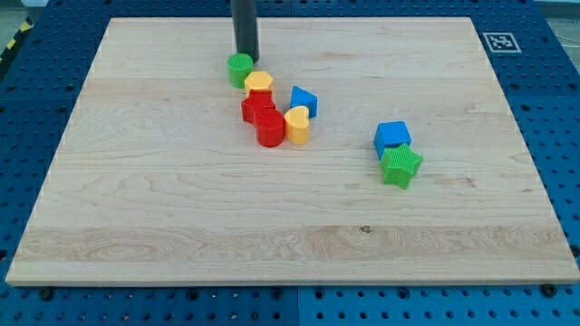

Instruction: Move your arm right to the blue cube

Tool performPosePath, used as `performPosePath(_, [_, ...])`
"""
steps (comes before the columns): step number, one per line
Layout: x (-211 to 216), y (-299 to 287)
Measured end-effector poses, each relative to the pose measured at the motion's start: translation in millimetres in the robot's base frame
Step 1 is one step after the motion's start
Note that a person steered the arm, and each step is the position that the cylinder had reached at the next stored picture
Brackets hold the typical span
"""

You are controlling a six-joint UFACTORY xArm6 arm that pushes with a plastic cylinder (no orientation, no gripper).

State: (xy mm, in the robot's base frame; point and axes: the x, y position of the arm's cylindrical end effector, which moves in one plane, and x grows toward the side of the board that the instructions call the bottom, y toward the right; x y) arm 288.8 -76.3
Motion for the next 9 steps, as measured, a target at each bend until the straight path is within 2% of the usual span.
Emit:
performPosePath(2, [-13,-44])
performPosePath(7, [-25,-34])
performPosePath(9, [4,-15])
